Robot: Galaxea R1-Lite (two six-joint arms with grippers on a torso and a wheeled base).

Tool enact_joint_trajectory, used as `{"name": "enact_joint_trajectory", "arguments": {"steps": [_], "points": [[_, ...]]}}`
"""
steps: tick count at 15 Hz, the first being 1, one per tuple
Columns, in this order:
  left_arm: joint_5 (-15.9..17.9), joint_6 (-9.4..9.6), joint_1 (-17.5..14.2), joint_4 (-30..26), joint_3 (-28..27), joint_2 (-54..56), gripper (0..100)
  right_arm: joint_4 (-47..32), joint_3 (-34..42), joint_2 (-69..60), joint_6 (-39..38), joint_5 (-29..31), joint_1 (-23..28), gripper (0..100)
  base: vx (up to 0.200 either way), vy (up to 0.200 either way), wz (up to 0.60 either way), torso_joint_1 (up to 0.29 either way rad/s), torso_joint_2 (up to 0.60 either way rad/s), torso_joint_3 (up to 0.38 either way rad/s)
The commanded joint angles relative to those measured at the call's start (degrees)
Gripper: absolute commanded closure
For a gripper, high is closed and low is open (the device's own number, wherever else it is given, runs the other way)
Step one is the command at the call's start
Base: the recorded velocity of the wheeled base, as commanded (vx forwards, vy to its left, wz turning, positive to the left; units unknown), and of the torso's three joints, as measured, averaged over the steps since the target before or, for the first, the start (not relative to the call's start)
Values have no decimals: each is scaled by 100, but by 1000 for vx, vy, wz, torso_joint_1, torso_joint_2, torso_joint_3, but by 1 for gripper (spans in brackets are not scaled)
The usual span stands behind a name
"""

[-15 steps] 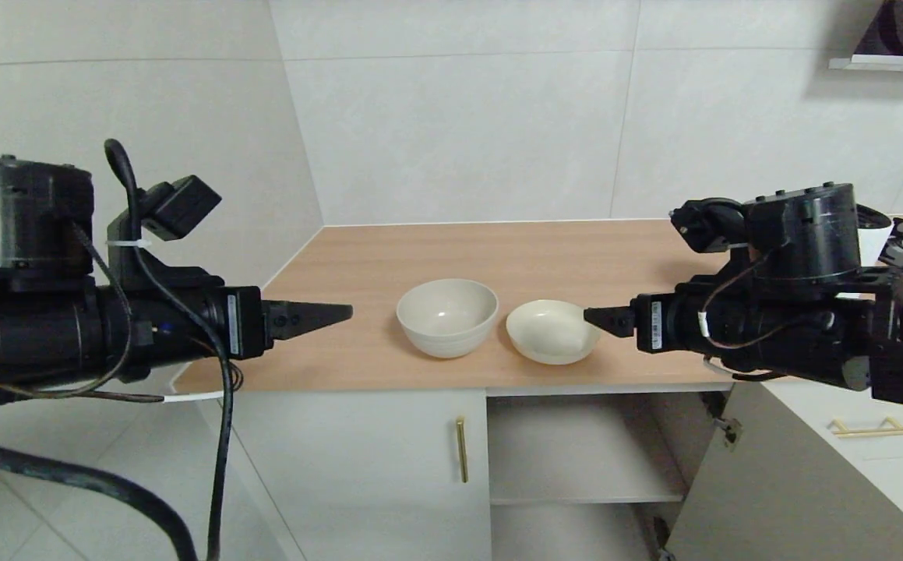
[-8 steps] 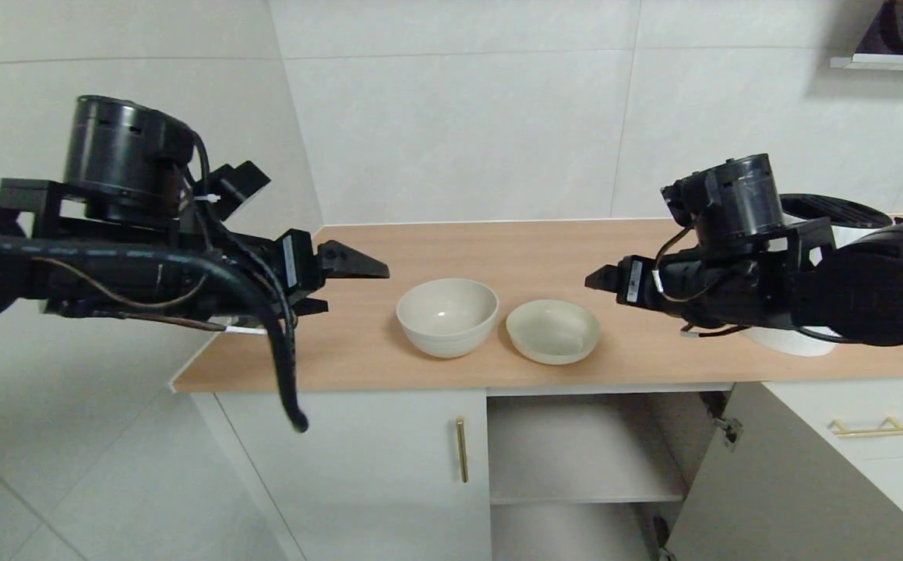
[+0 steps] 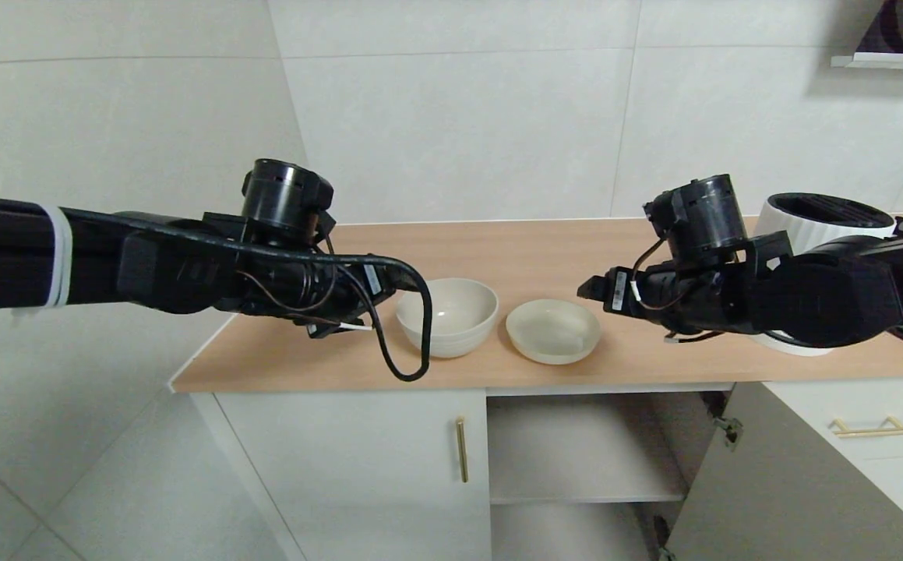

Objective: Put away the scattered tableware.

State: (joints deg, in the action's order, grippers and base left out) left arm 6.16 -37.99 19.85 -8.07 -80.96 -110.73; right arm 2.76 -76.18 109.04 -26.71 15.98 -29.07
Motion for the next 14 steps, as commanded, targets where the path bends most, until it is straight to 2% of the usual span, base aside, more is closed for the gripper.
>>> {"name": "enact_joint_trajectory", "arguments": {"steps": [1, 5, 8, 12, 13, 14], "points": [[0, -7, 10, -2, -52, -230, 0, 6, 7, 12, -1, 1, -2, 0, 0, 0, 0, 0, 0, 0], [-27, -16, 10, 121, -113, -555, 0, 6, 24, 12, -1, 19, -2, 0, 0, 0, 0, 0, 0, 0], [26, -200, 10, 218, -131, -652, 0, 6, 33, 12, -1, 19, -2, 0, 0, 0, 0, 0, 0, 0], [17, -209, 72, 288, -166, -880, 0, 6, 33, 3, -1, 28, -2, 0, 0, 0, 0, 0, 0, 0], [0, -209, 72, 288, -219, -942, 100, 6, 33, -6, -1, 28, -2, 0, 0, 0, 0, 0, 0, 0], [-9, -209, 81, 288, -227, -960, 100, 6, 33, -6, -1, 28, -2, 0, 0, 0, 0, 0, 0, 0]]}}
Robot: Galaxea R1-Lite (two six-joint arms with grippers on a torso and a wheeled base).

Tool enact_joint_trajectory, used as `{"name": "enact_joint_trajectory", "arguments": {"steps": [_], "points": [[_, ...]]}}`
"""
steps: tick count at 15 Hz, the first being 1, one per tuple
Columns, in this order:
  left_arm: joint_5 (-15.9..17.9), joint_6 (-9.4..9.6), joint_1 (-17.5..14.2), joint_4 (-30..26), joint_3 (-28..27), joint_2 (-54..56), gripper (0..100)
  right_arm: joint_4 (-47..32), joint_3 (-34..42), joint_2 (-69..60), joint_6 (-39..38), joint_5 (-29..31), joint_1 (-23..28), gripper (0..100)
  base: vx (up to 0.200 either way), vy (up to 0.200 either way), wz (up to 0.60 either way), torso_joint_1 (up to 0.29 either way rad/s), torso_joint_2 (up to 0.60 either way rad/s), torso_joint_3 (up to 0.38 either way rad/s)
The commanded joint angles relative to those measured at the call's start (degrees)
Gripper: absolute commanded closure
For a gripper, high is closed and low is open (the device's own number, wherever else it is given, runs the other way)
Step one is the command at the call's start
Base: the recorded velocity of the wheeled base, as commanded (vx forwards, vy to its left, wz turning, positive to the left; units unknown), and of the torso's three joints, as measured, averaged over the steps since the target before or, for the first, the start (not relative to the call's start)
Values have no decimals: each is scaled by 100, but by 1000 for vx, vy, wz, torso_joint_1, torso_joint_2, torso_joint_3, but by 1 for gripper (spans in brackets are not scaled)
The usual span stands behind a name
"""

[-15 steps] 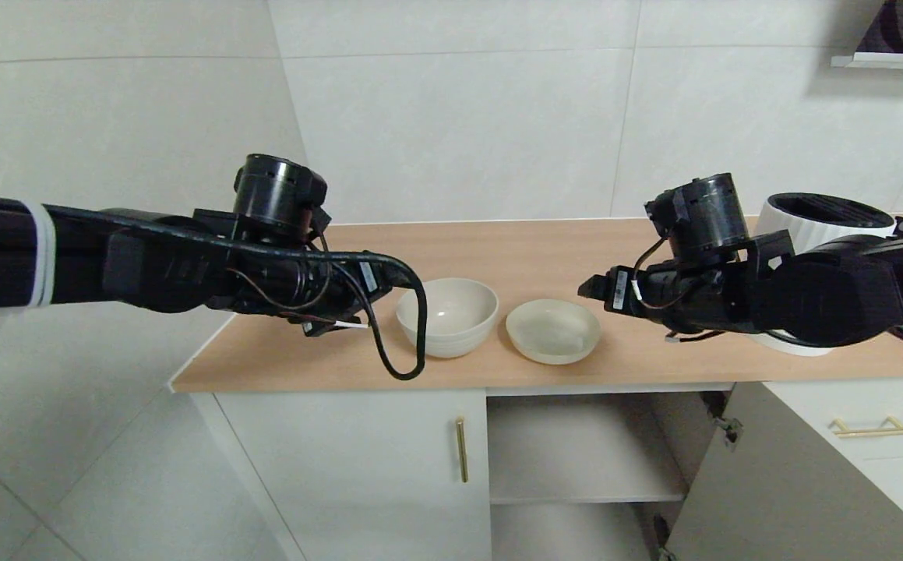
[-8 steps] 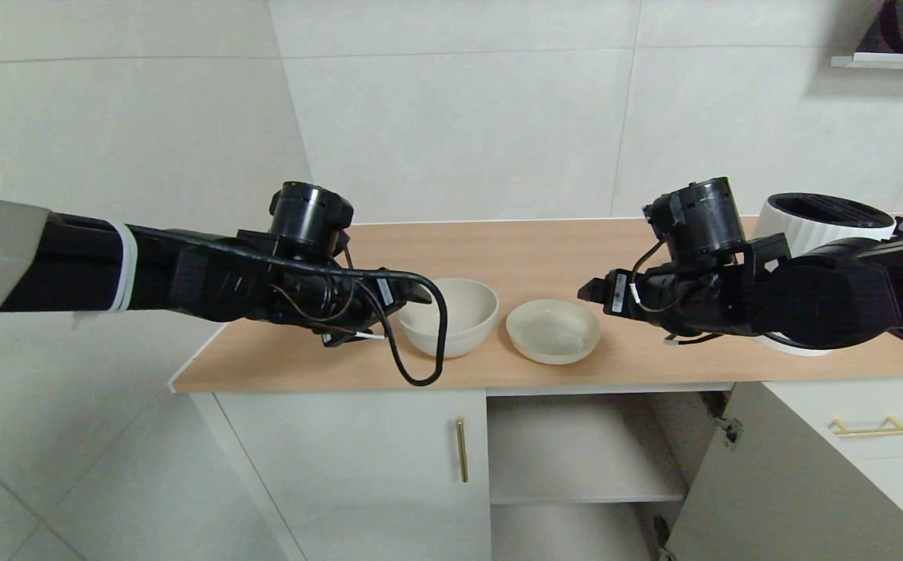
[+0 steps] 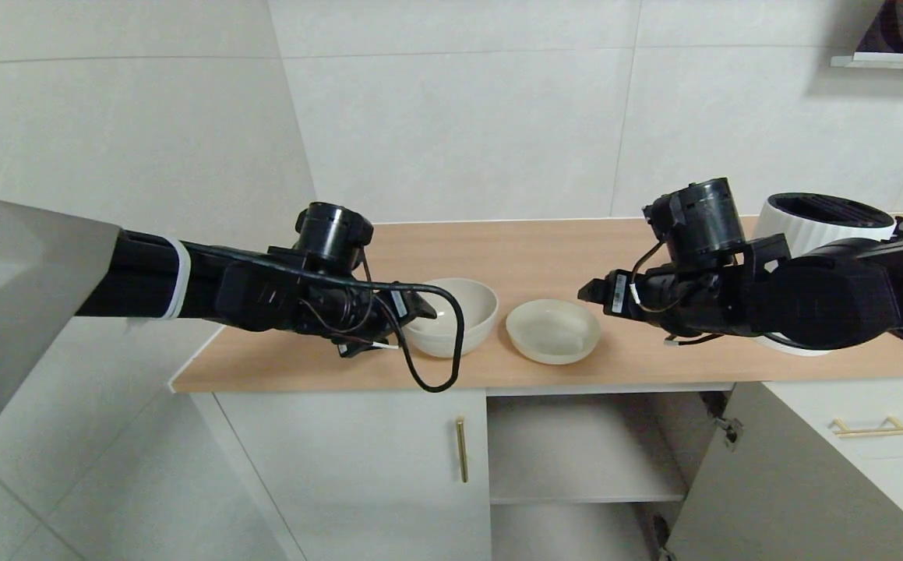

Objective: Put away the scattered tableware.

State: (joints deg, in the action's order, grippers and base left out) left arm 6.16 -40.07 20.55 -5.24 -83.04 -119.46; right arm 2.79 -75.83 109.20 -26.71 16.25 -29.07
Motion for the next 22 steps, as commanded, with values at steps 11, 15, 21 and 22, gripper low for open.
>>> {"name": "enact_joint_trajectory", "arguments": {"steps": [11, 15, 21, 22], "points": [[26, 43, 10, -38, 130, 230, 100, -24, 6, 136, 34, 10, 16, 0, 0, 0, 0, 0, 0, 0], [35, 52, 28, -47, 139, 318, 100, 28, -38, 699, 157, 335, 16, 0, 0, 0, 0, 0, 0, 0], [35, 52, 28, -73, 139, 344, 100, 512, -55, 1156, 166, 476, 16, 0, 0, 0, 0, 0, 0, 0], [35, 52, 28, -73, 139, 353, 100, 626, -90, 1226, 166, 520, 16, 0, 0, 0, 0, 0, 0, 0]]}}
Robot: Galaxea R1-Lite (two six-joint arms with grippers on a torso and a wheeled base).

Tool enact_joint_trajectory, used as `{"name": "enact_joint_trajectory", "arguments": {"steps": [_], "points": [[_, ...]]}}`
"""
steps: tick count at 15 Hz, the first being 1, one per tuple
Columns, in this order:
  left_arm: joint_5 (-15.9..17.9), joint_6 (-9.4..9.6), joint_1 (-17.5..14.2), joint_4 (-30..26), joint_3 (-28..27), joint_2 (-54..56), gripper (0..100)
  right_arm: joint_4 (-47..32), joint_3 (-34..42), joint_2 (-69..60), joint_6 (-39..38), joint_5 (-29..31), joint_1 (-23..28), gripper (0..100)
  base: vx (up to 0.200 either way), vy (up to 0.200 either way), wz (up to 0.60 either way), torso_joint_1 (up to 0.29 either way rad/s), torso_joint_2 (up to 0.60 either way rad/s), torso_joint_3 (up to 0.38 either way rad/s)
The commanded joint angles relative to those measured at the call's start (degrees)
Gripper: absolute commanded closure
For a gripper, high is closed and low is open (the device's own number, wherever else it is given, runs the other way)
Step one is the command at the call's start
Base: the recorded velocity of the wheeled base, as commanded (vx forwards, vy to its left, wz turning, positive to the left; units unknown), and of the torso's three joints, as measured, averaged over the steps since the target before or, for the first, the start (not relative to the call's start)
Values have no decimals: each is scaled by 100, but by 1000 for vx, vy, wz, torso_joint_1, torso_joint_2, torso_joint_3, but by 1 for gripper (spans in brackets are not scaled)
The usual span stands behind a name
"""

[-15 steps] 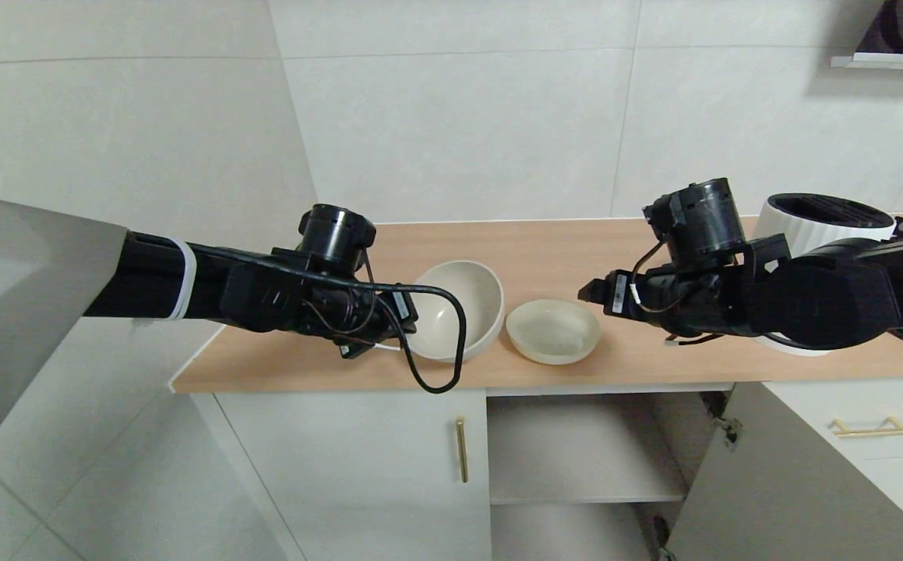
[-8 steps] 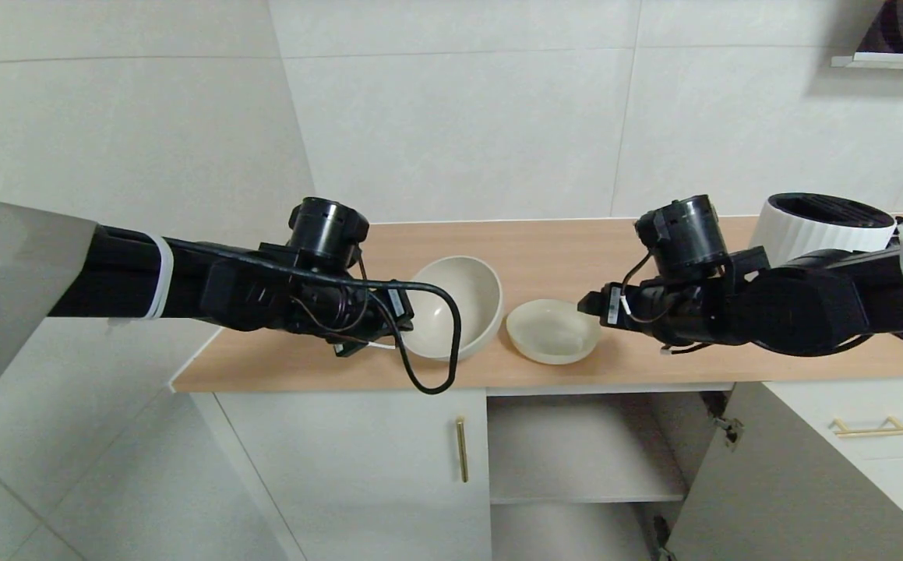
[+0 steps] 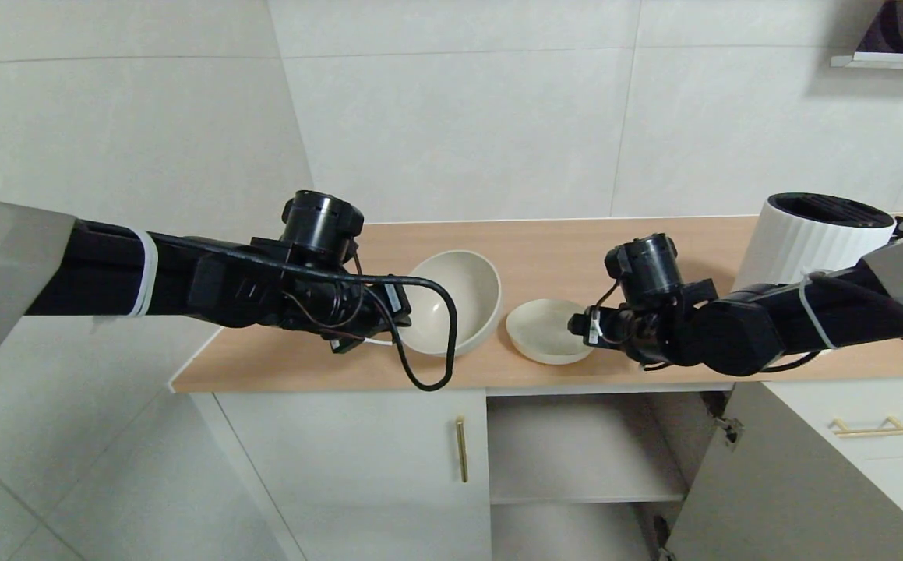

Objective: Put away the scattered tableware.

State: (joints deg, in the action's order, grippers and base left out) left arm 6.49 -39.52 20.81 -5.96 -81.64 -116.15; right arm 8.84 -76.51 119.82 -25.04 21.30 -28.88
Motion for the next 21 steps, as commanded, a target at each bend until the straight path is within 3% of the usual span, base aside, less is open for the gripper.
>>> {"name": "enact_joint_trajectory", "arguments": {"steps": [1, 9, 10, 21], "points": [[2, -3, 2, -2, -1, 22, 100, 39, -31, 191, -1, 15, -4, 0, 0, 0, 0, 0, 0, 0], [2, -3, 2, -2, -10, 31, 100, 48, -66, 191, -10, 50, 5, 0, 0, 0, 0, 0, 0, 0], [2, -3, 2, -2, -10, 31, 100, 48, -92, 200, -19, 50, 5, 100, 0, 0, 0, 0, 0, 0], [2, -3, 2, -2, -1, 58, 100, 39, -92, 120, -36, 50, 40, 100, 0, 0, 0, 0, 0, 0]]}}
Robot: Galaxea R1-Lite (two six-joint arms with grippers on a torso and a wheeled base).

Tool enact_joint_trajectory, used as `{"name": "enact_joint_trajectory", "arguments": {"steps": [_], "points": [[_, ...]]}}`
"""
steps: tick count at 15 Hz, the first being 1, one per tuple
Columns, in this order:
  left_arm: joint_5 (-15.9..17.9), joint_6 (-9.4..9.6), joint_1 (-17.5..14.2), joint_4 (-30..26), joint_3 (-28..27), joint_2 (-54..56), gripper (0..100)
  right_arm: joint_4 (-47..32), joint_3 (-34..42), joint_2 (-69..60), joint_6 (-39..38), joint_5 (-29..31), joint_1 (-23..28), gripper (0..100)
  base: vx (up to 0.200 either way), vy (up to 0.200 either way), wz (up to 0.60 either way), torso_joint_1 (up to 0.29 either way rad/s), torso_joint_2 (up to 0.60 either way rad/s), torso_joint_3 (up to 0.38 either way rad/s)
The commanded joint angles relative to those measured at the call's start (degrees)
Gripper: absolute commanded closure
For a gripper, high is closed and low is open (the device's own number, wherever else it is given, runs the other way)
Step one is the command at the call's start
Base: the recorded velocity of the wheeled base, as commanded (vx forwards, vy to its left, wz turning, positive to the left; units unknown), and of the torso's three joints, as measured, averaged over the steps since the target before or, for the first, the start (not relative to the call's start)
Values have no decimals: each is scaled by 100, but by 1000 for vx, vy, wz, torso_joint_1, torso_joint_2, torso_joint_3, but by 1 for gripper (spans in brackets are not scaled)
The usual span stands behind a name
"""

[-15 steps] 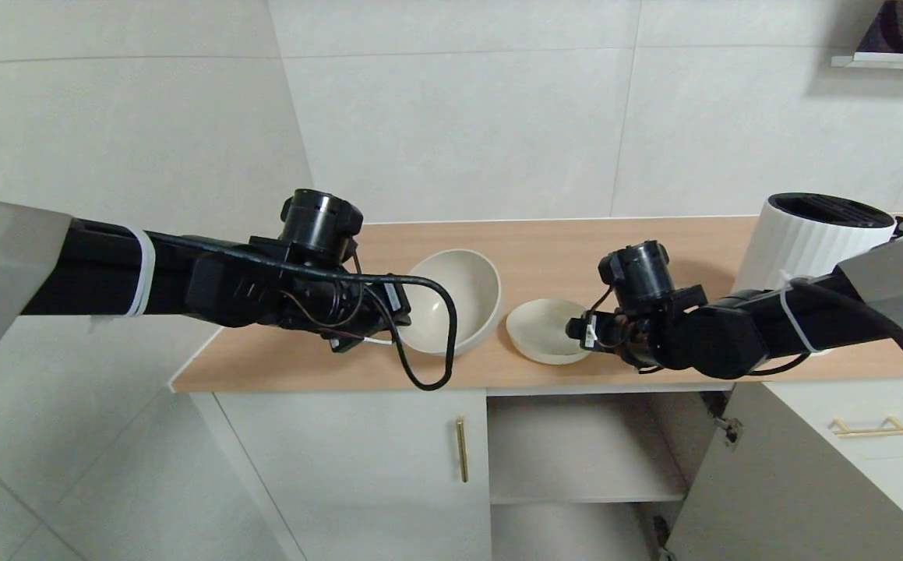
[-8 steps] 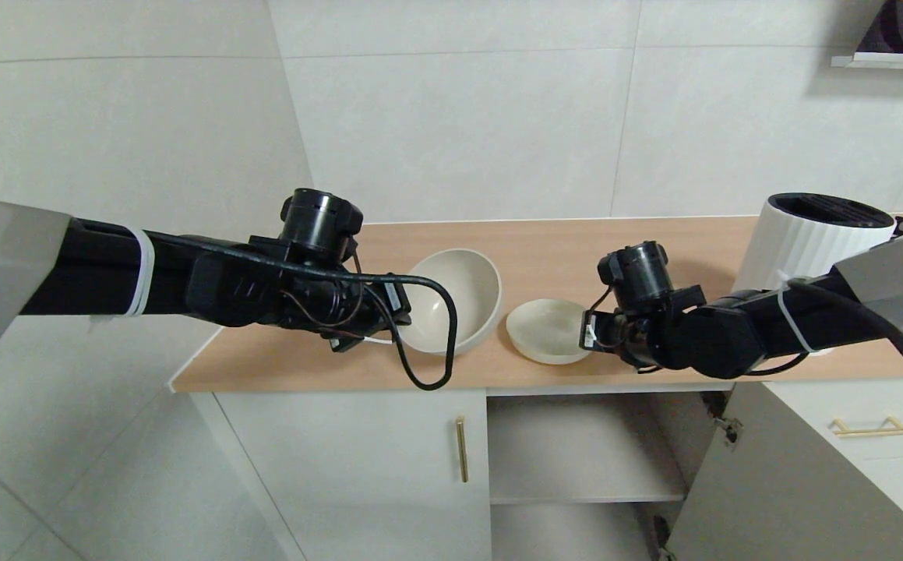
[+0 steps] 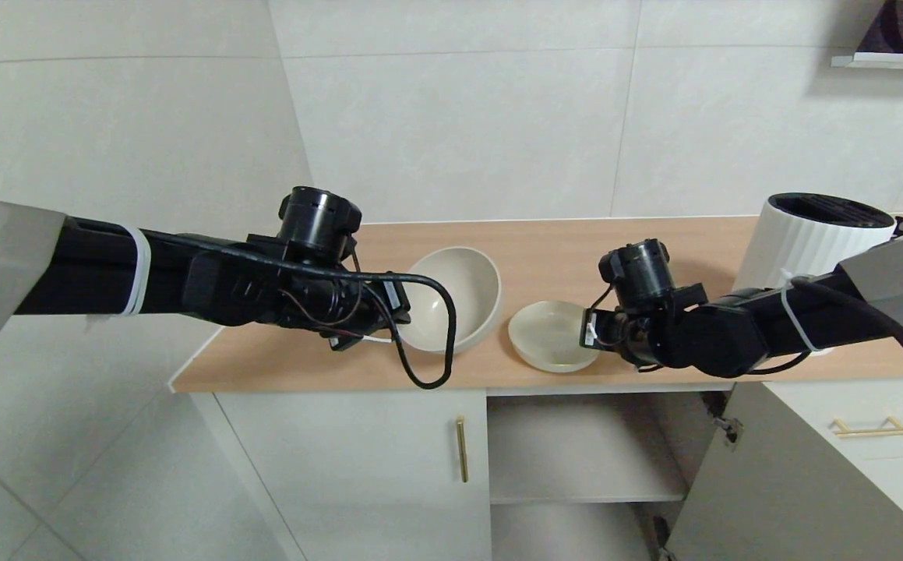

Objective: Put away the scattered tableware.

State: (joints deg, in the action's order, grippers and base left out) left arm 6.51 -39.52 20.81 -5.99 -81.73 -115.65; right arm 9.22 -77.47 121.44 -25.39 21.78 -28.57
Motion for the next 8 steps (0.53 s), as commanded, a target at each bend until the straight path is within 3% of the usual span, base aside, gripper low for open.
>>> {"name": "enact_joint_trajectory", "arguments": {"steps": [1, 4, 5, 8], "points": [[-1, -3, 2, 1, 43, 87, 100, -8, 22, -121, -1, -8, 45, 100, 0, 0, 0, 0, 0, 0], [-1, 94, 2, 18, 289, 394, 100, -51, 268, -516, 8, -113, 63, 100, 0, 0, 0, 0, 0, 0], [8, 182, 2, 27, 412, 517, 100, -51, 382, -718, 8, -254, 71, 100, 0, 0, 0, 0, 0, 0], [17, 208, 2, 36, 676, 887, 100, -60, 760, -1545, -1, -886, 159, 100, 0, 0, 0, 0, 0, 0]]}}
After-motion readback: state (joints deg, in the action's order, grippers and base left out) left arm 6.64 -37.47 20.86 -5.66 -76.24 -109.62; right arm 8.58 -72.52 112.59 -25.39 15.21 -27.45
